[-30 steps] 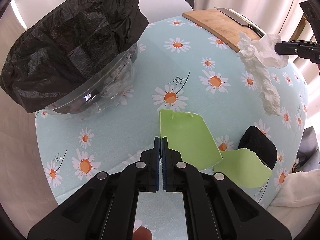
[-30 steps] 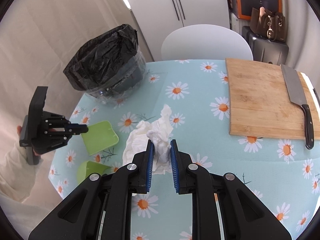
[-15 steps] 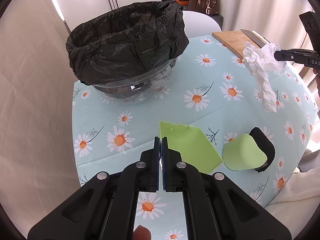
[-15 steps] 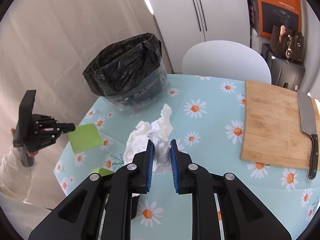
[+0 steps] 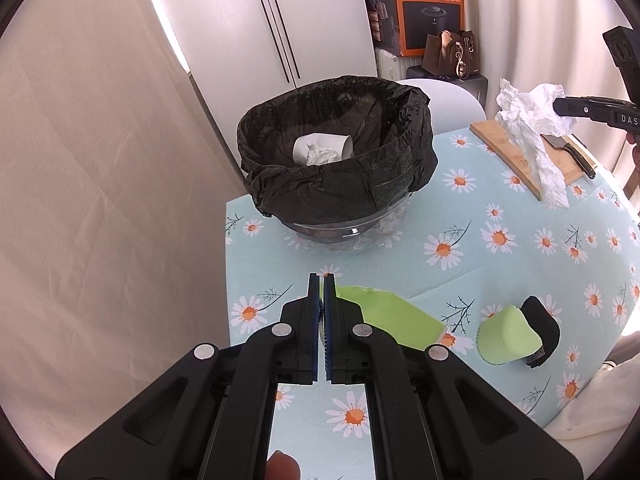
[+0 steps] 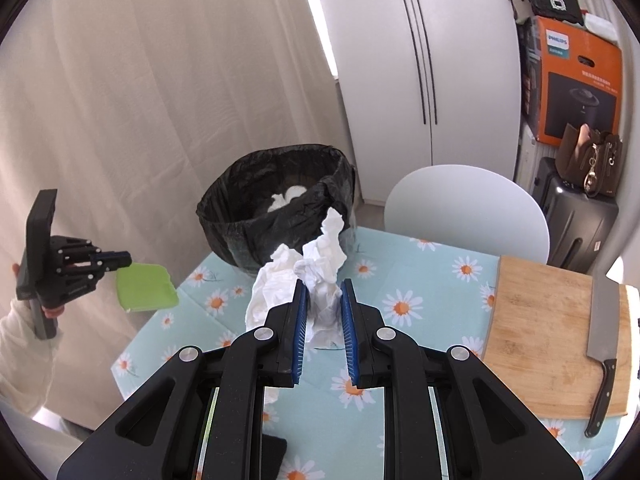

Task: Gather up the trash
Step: 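Carry the tissue and green piece over the bin and open both tools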

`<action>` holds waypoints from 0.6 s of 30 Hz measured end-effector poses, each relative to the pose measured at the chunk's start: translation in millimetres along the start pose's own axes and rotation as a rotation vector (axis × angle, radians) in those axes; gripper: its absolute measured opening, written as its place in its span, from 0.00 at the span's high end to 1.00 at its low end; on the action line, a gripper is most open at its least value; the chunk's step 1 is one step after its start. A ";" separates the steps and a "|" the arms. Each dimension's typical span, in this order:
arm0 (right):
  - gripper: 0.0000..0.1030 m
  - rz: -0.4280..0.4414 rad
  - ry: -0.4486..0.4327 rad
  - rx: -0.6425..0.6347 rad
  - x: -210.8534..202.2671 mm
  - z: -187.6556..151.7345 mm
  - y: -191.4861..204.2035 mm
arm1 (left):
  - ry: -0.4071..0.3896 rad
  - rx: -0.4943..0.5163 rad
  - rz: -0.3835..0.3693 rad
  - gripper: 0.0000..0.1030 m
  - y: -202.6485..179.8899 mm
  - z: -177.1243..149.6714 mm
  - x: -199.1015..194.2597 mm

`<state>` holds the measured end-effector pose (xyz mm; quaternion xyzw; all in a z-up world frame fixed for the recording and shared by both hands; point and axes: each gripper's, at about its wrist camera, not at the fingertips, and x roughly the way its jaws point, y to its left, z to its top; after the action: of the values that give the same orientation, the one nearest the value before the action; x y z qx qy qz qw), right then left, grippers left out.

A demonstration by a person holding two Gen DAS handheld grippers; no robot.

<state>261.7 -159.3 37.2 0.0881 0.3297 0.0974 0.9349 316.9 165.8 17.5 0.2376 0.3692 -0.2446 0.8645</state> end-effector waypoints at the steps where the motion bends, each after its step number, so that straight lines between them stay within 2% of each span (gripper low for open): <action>1: 0.85 -0.004 -0.013 -0.006 0.1 4.7 3.2 | -0.007 -0.001 -0.002 0.98 3.1 2.6 -2.2; 8: 0.85 0.006 -0.055 -0.039 6.5 37.2 27.6 | -0.078 -0.009 -0.002 0.98 29.6 22.2 -16.6; 18: 0.85 -0.002 -0.130 -0.059 14.7 81.6 56.7 | -0.166 0.040 -0.030 0.98 63.6 61.4 -22.2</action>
<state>317.6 -109.3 104.0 0.0662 0.2651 0.1002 0.9567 373.6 183.8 86.6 0.2280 0.2949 -0.2836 0.8835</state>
